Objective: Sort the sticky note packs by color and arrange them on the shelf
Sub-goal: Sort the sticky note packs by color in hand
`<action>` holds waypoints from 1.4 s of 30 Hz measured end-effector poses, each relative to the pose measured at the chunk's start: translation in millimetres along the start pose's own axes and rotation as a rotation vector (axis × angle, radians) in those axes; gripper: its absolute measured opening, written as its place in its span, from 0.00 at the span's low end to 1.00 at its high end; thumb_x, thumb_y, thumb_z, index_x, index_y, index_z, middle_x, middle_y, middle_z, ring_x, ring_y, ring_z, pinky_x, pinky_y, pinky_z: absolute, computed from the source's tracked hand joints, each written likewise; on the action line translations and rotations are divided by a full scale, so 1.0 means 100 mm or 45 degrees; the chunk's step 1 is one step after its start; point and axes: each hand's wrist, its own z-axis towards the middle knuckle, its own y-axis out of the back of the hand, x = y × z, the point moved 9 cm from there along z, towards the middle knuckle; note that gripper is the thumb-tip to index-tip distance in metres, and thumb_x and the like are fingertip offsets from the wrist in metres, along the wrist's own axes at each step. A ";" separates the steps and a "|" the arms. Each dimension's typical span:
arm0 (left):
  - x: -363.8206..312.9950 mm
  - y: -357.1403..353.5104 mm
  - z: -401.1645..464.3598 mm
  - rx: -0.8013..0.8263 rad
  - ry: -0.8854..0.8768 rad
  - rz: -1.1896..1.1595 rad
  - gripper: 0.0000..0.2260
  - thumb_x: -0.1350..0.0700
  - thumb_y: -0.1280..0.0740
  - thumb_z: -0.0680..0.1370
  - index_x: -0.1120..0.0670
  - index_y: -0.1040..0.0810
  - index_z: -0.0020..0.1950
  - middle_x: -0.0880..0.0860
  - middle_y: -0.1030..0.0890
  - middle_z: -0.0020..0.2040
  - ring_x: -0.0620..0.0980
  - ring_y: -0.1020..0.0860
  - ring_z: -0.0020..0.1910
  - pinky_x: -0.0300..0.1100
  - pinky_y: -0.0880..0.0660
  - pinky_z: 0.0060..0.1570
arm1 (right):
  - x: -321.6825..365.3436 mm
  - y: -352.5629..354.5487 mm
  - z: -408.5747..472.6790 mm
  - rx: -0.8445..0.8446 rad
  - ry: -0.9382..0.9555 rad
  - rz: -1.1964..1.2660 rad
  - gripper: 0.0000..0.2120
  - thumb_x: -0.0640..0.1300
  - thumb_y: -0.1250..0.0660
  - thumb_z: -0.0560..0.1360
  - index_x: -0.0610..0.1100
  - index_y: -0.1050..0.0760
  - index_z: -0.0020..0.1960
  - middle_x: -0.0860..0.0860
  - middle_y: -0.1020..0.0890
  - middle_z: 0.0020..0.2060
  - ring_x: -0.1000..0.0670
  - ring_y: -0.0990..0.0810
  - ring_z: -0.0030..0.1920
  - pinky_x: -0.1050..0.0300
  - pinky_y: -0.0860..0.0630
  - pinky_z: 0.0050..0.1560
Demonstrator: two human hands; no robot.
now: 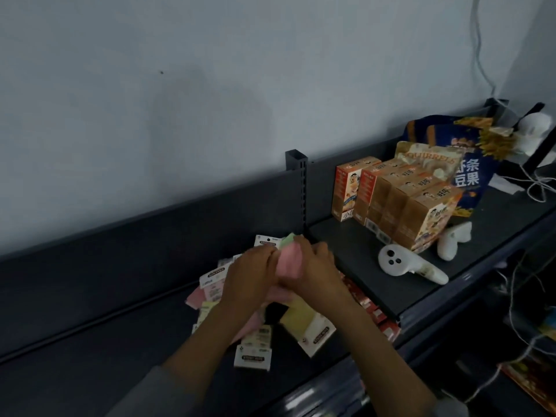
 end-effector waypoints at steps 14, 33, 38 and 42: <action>1.15 1.10 -0.99 -0.103 0.118 0.490 0.25 0.65 0.21 0.63 0.53 0.23 0.56 0.53 0.25 0.49 0.52 0.24 0.42 0.47 0.25 0.28 | 1.28 -1.13 -0.33 -0.170 0.297 0.325 0.13 0.51 0.51 0.86 0.48 0.29 0.57 0.51 0.20 0.42 0.54 0.22 0.40 0.58 0.26 0.42; 3.34 4.15 -4.14 -0.336 0.648 0.766 0.18 0.61 0.28 0.70 0.51 0.24 0.58 0.52 0.27 0.53 0.55 0.27 0.53 0.49 0.27 0.35 | 4.65 -4.00 -2.19 0.227 0.613 0.539 0.11 0.54 0.47 0.85 0.51 0.29 0.56 0.51 0.19 0.46 0.50 0.20 0.45 0.45 0.21 0.46; 3.63 4.65 -4.81 -0.418 0.751 0.777 0.24 0.65 0.27 0.67 0.53 0.23 0.62 0.54 0.25 0.55 0.57 0.26 0.55 0.53 0.22 0.41 | 5.27 -4.44 -2.66 0.341 0.731 0.543 0.09 0.54 0.47 0.85 0.52 0.30 0.54 0.51 0.19 0.45 0.47 0.21 0.44 0.44 0.22 0.44; 3.82 4.85 -5.18 -0.544 0.835 0.802 0.21 0.64 0.28 0.73 0.55 0.23 0.66 0.54 0.23 0.59 0.57 0.25 0.57 0.55 0.21 0.46 | 5.58 -4.70 -2.88 0.446 0.789 0.540 0.09 0.53 0.47 0.85 0.52 0.30 0.55 0.52 0.20 0.45 0.49 0.21 0.44 0.49 0.23 0.42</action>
